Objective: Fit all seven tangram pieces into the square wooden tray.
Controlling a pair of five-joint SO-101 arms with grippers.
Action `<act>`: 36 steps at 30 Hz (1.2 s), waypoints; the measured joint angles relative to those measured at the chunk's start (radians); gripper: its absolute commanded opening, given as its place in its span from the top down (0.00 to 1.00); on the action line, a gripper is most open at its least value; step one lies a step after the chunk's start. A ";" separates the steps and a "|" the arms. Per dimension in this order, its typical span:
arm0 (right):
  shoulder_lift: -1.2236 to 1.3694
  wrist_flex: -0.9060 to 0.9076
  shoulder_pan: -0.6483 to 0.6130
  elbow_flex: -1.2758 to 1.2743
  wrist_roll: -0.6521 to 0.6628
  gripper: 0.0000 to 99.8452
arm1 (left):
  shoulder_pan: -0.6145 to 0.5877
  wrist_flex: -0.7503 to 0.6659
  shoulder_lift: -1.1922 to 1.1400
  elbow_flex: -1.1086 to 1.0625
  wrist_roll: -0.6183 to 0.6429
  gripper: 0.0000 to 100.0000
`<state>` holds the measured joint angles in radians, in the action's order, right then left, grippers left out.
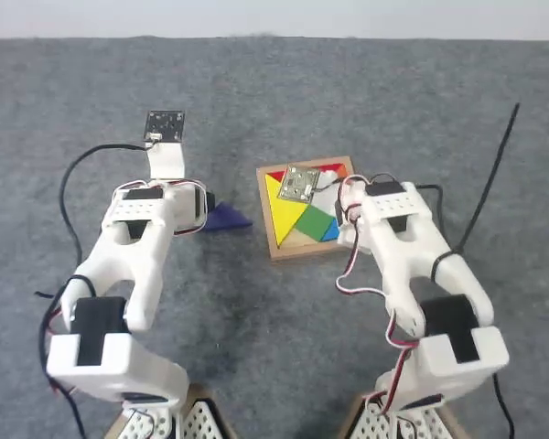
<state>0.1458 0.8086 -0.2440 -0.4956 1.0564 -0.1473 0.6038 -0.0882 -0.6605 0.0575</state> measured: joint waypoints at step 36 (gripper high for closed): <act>-0.219 -0.097 -0.002 -0.157 -0.137 0.99 | 0.000 0.026 0.000 0.000 0.000 0.78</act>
<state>-0.0736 0.7119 -0.2455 -0.6521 0.9198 -0.1473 0.6299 -0.0882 -0.6605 0.0575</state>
